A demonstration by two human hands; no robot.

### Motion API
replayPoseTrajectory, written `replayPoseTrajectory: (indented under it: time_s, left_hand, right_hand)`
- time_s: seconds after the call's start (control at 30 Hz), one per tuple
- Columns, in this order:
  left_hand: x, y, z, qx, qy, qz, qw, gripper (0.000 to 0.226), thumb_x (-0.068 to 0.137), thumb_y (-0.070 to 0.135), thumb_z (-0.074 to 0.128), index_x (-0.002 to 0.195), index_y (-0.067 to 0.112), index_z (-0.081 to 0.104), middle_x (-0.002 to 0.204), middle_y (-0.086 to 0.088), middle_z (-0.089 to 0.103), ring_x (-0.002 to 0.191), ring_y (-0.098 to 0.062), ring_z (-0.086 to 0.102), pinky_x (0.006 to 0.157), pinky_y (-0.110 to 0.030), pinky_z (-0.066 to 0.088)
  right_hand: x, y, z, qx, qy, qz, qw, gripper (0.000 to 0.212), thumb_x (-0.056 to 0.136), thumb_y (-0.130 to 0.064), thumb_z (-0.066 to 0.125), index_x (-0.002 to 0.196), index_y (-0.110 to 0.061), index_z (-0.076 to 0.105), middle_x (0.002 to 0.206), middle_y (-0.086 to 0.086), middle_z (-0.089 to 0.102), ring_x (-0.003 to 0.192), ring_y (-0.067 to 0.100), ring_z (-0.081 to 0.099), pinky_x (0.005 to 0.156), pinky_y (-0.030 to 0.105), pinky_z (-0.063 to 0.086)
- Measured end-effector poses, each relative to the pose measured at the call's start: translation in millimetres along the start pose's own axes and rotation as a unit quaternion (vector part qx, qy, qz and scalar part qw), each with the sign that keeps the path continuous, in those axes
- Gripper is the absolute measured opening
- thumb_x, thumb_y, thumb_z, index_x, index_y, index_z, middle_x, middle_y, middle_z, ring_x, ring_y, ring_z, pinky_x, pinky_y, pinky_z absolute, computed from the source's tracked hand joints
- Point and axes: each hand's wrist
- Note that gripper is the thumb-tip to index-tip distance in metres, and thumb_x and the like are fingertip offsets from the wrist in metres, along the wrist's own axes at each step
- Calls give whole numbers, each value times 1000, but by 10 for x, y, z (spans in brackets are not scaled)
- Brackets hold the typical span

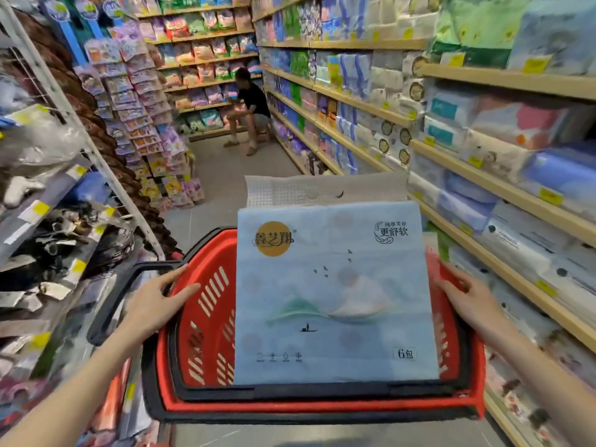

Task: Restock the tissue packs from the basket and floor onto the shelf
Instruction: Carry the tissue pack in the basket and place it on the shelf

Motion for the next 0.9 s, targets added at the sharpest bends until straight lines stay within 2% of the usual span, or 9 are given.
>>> replayPoseTrajectory:
  time_s: [0.03,0.13,0.27,0.37,0.5,0.57,0.67,0.8,0.9]
  left_hand:
    - [193,43,30,-1,-11,3,1000,56,78,44,67,130,30,52,122,-8,62,106,-25,58,79,-33,40]
    - [777,210,146,1,-54,20,998,61,75,54,66,131,34,50,118,-7,65,99,-23,62,82,-37,48]
    - [1563,455,384,22,-95,69,993,64,73,60,64,131,38,49,123,-4,64,100,-21,65,88,-41,51]
    - [2132,723,635,25,-127,120,984,59,78,52,63,133,35,48,117,-5,67,96,-21,66,89,-41,51]
    - [2845,1082,955,20,-184,187,965,57,80,45,64,133,32,48,117,-6,66,99,-23,65,89,-37,49]
    - [3173,1252,1097,22,-214,221,951,61,77,51,65,132,34,48,118,-6,66,100,-23,65,89,-38,49]
    - [3603,1507,1351,28,-246,278,928,68,67,63,63,129,36,51,115,-6,67,103,-24,64,87,-38,48]
    - [3871,1858,1754,9,-307,321,896,55,78,44,67,130,33,51,111,-10,68,89,-18,62,80,-35,47]
    - [3929,2055,2093,-1,-338,357,871,54,80,40,66,131,30,50,115,-9,66,94,-19,60,79,-33,43]
  right_hand:
    - [94,-2,7,3,8,2,1000,40,88,-17,54,127,-28,52,116,-8,51,112,12,48,90,28,35]
    - [346,-17,10,7,34,16,999,38,88,-21,54,108,-52,50,117,-7,54,112,13,50,93,31,38]
    - [594,18,31,12,92,60,994,40,89,-19,53,128,-25,53,128,0,57,116,19,54,101,38,40]
    - [696,47,99,18,144,92,985,32,89,-18,53,119,-26,58,119,6,64,95,18,59,85,34,43]
    - [730,16,258,4,222,124,967,44,89,-18,52,132,-26,47,117,-2,59,109,16,54,91,31,40]
    - [702,-42,373,2,259,138,956,45,90,-15,51,133,-23,46,111,-3,57,106,16,54,88,29,39]
    - [640,-50,542,1,331,171,928,43,90,-12,51,132,-18,48,118,-1,57,108,12,51,88,25,36]
    - [466,35,692,9,397,216,892,47,89,-13,51,136,-16,44,132,1,53,119,11,46,95,26,35]
    - [327,64,737,7,432,239,870,49,89,-14,51,137,-16,42,137,0,49,125,12,44,100,28,34]
Point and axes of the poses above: each hand's wrist, its own x-axis towards the middle knuckle, its own z-axis out of the palm, y = z × x
